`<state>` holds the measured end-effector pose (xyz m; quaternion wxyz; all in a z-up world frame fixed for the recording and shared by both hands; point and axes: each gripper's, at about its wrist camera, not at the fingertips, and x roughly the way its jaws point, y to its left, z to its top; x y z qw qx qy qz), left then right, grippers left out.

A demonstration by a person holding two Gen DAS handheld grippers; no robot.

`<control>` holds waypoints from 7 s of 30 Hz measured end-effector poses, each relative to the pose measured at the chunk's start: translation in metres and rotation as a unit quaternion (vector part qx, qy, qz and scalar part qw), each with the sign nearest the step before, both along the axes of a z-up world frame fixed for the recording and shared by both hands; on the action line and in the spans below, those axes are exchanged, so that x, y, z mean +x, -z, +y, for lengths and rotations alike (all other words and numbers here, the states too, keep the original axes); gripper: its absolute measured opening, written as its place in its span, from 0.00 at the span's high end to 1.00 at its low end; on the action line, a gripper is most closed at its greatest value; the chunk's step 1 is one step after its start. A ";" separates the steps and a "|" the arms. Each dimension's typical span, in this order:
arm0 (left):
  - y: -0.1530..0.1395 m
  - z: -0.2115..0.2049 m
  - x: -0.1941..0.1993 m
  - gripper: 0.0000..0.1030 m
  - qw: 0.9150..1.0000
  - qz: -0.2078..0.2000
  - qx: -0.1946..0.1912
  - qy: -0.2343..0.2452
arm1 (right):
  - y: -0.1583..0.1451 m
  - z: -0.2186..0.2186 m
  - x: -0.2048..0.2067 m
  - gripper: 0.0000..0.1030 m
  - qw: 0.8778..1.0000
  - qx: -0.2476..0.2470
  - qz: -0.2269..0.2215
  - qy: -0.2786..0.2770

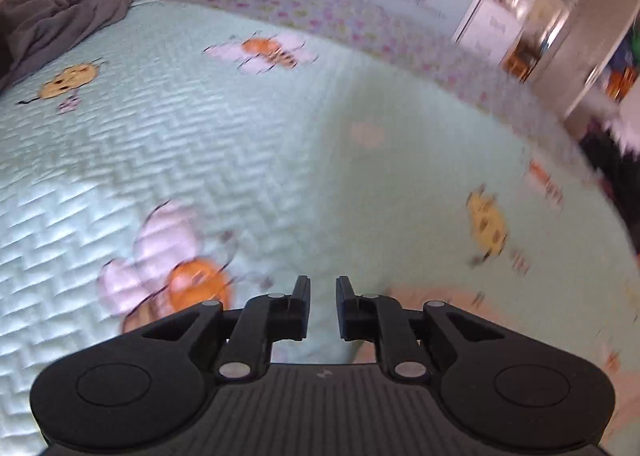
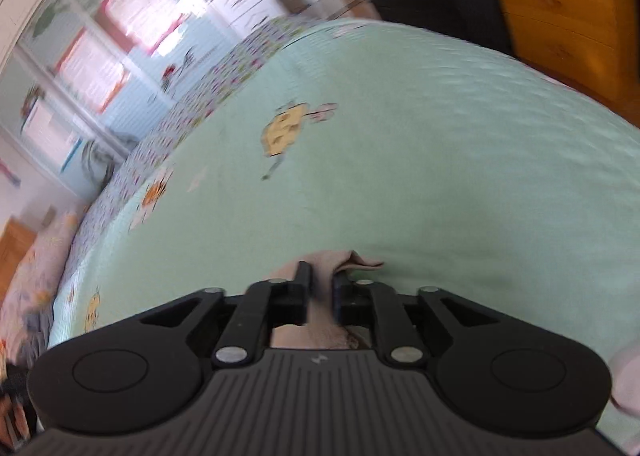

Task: Fold clothes

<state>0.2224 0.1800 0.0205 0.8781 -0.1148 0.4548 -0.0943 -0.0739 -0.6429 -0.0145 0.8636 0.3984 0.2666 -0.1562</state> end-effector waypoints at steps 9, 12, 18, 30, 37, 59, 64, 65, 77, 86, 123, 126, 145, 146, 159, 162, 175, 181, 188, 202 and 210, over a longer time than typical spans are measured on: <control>0.026 0.065 -0.097 0.77 0.998 0.043 -0.045 0.013 | -0.014 0.068 -0.120 0.50 0.999 0.026 -0.012 -0.032; 0.026 0.078 -0.108 0.71 0.996 0.042 -0.082 0.005 | -0.011 0.102 -0.150 0.50 0.997 0.036 -0.007 -0.072; 0.016 0.066 -0.101 0.39 0.996 0.046 -0.078 0.004 | -0.004 0.144 -0.188 0.50 0.994 0.060 0.006 -0.089; 0.022 0.049 -0.092 0.49 0.995 0.059 -0.068 0.043 | 0.011 0.155 -0.200 0.50 0.993 0.085 0.016 -0.083; 0.022 0.044 -0.095 0.78 0.995 0.061 -0.045 0.059 | 0.013 0.158 -0.203 0.50 0.993 0.087 0.018 -0.082; -0.009 0.043 -0.118 0.85 0.998 0.043 -0.027 0.042 | 0.019 0.180 -0.206 0.55 0.990 0.060 0.033 -0.127; -0.011 0.047 -0.126 0.85 0.998 0.044 -0.025 0.039 | 0.017 0.191 -0.200 0.90 0.987 -0.005 0.059 -0.148; -0.012 0.049 -0.128 0.85 0.998 0.044 -0.024 0.038 | 0.016 0.191 -0.200 0.91 0.987 -0.007 0.058 -0.149; -0.026 0.083 -0.152 0.86 0.998 0.048 -0.026 0.010 | -0.052 0.167 -0.218 0.92 0.986 -0.047 0.015 -0.159; -0.008 0.064 -0.140 0.79 0.997 0.035 -0.060 0.029 | -0.015 0.170 -0.215 0.91 0.990 -0.019 0.046 -0.129; -0.023 0.068 -0.177 0.90 0.996 0.070 -0.053 0.025 | -0.026 0.154 -0.227 0.94 0.996 -0.002 0.004 -0.092; -0.011 0.073 -0.184 0.86 0.995 0.079 -0.059 0.005 | -0.036 0.143 -0.235 0.95 0.997 -0.008 -0.012 -0.075; 0.011 0.069 -0.186 0.59 0.995 0.075 -0.057 -0.011 | 0.019 0.173 -0.221 0.43 0.993 -0.011 0.035 -0.112; 0.012 0.068 -0.186 0.59 0.995 0.076 -0.057 -0.011 | 0.018 0.176 -0.217 0.54 0.992 -0.029 0.045 -0.115; 0.008 0.066 -0.190 0.59 0.996 0.074 -0.052 -0.005 | -0.045 0.163 -0.204 0.93 0.986 -0.121 0.007 -0.113; 0.008 0.065 -0.192 0.59 0.996 0.071 -0.055 -0.001 | -0.061 0.147 -0.195 0.93 0.986 -0.127 0.010 -0.109; 0.001 0.064 -0.204 0.59 0.997 0.060 -0.053 0.013 | -0.012 0.076 -0.173 0.88 0.996 -0.028 0.065 -0.056; 0.006 0.047 -0.214 0.59 0.996 0.056 -0.056 0.036 | -0.014 0.093 -0.206 0.68 0.999 -0.033 0.012 0.000; 0.019 0.045 -0.240 0.56 0.993 0.054 -0.095 0.032 | -0.010 0.156 -0.221 0.57 0.997 0.015 -0.026 -0.071; 0.054 0.047 -0.244 0.76 0.976 0.058 -0.206 -0.042 | 0.028 0.241 -0.177 0.56 0.968 0.195 -0.067 -0.144; 0.045 0.036 -0.263 0.93 0.978 0.046 -0.198 -0.045 | 0.031 0.249 -0.173 0.54 0.966 0.201 -0.073 -0.143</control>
